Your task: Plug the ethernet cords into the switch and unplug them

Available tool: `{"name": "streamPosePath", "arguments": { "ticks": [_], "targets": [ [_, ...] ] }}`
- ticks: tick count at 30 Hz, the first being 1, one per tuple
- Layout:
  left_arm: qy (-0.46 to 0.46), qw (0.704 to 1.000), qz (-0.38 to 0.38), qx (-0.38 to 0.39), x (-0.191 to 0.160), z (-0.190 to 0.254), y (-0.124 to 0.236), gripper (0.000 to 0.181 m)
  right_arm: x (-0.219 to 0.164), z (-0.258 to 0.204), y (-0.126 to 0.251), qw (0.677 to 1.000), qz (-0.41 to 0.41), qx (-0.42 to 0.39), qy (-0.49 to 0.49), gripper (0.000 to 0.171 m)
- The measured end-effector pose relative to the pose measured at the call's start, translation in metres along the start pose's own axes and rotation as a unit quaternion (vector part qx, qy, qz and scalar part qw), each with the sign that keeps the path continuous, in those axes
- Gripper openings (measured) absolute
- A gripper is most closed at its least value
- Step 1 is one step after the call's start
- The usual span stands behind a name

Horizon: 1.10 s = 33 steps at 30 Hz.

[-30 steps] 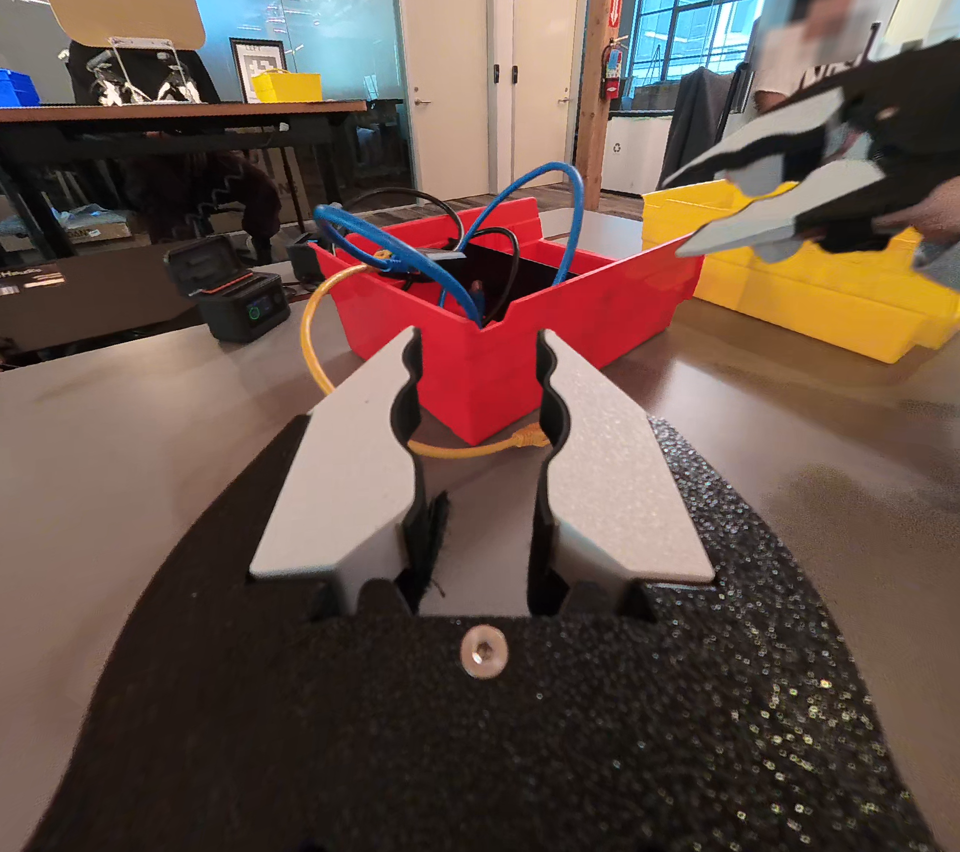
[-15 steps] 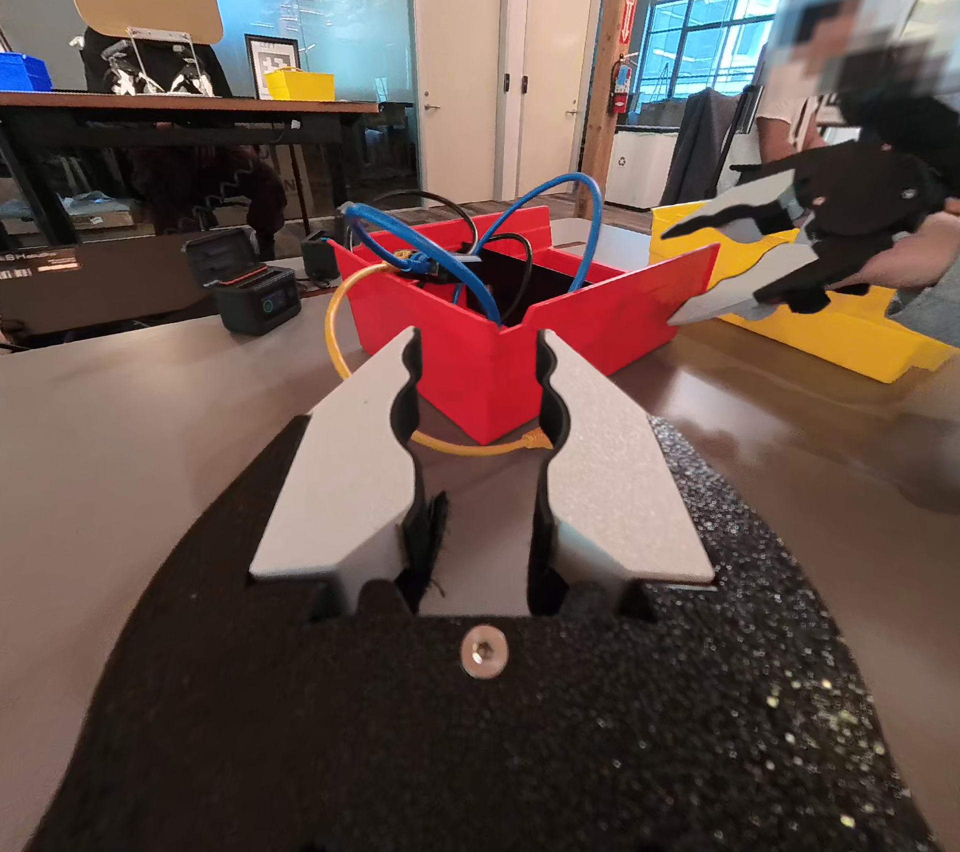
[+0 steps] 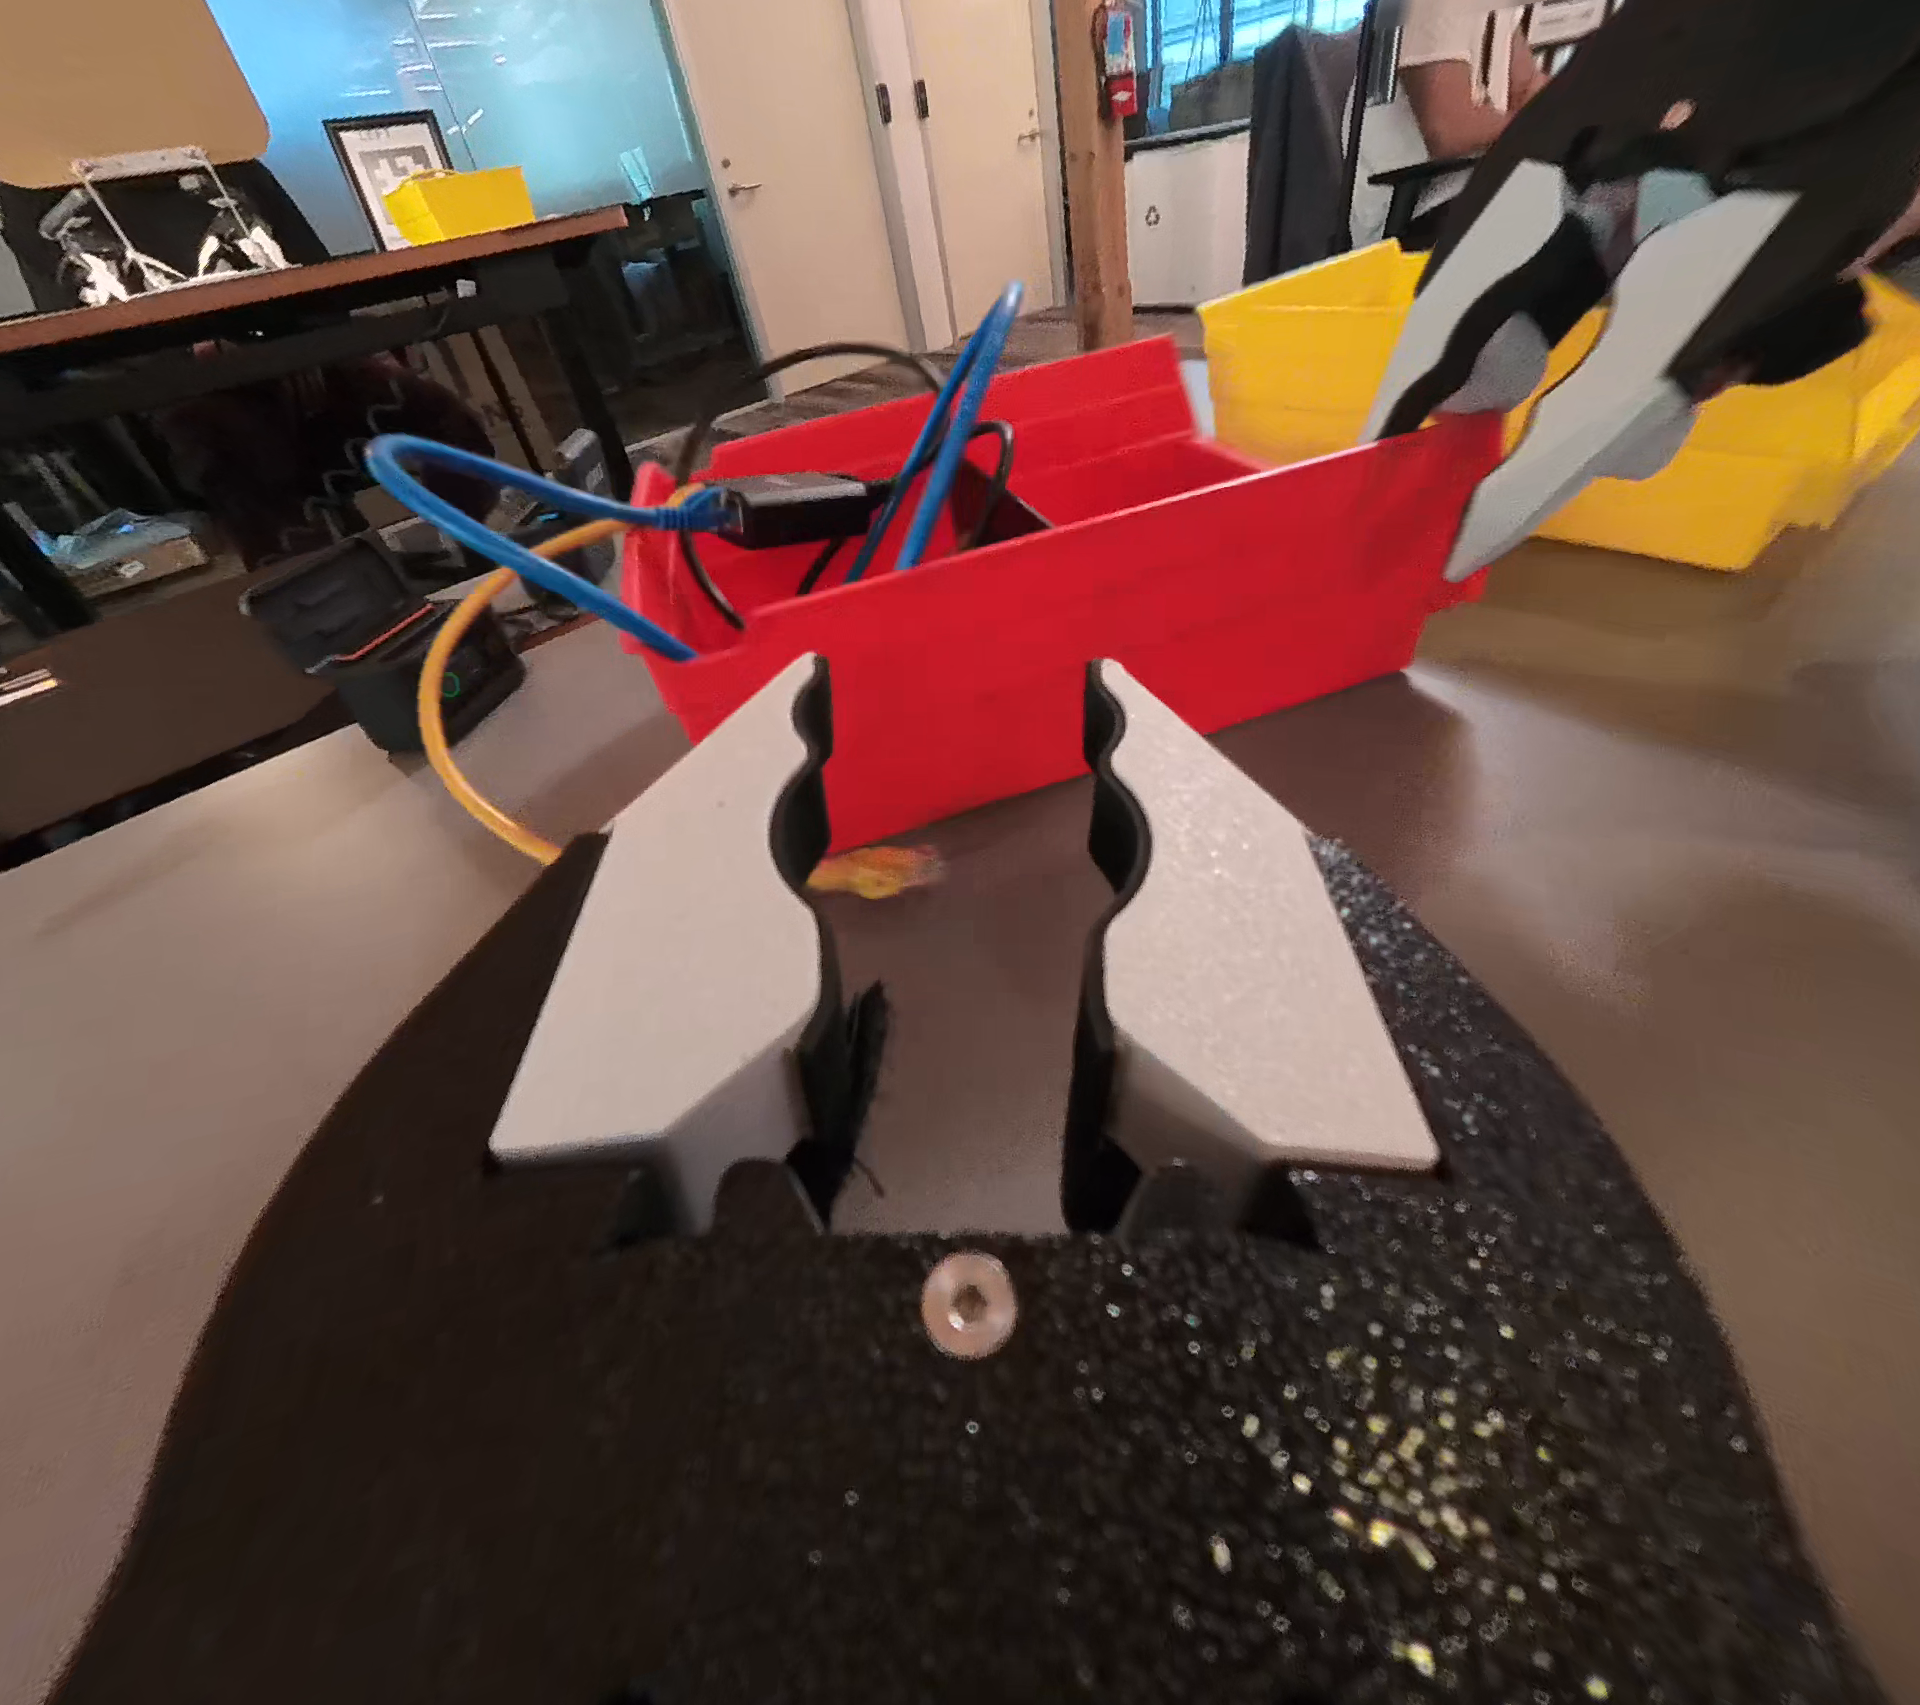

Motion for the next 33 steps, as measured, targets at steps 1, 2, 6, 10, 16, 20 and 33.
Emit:
{"name": "streamPosePath", "arguments": {
  "ticks": [1, 2, 6, 10, 16, 20, 33],
  "targets": [
    [-0.006, 1.0, -0.011, 0.004, -0.003, 0.0, -0.001, 0.047, 0.006, -0.016, -0.002, 0.999, 0.013, 0.034, -0.003, 0.042],
    [-0.011, 1.0, -0.023, 0.01, -0.006, 0.0, -0.001, 0.048, 0.013, -0.031, -0.005, 0.998, 0.025, 0.065, -0.002, 0.045],
    [-0.014, 0.999, -0.035, 0.013, -0.009, -0.001, -0.001, 0.049, 0.034, -0.075, 0.006, 0.984, 0.069, 0.165, 0.02, 0.051],
    [0.01, 0.999, -0.024, 0.022, -0.005, -0.007, 0.002, 0.055, 0.067, -0.013, 0.045, 0.972, 0.232, -0.002, -0.038, 0.055],
    [0.019, 1.0, -0.012, -0.004, 0.003, 0.008, -0.003, 0.071, 0.028, 0.08, 0.055, 0.904, 0.285, -0.245, -0.205, 0.09],
    [0.036, 0.999, 0.028, -0.016, 0.018, 0.024, -0.004, 0.091, -0.006, 0.085, 0.013, 0.918, 0.18, -0.263, -0.236, 0.087],
    [-0.009, 0.992, -0.114, 0.053, -0.022, 0.018, -0.015, 0.083, 0.014, 0.031, -0.019, 0.919, 0.22, -0.231, -0.231, 0.039]
  ]
}}
Point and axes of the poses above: each gripper's, where its closed fingertips meet, y back along the fingers, x out of its top, z = x × y across the jaws, the point moved 2 cm from there along y, back along the fingers, and after that the axes turned 11 degrees about -y, right-handed, at the moved point
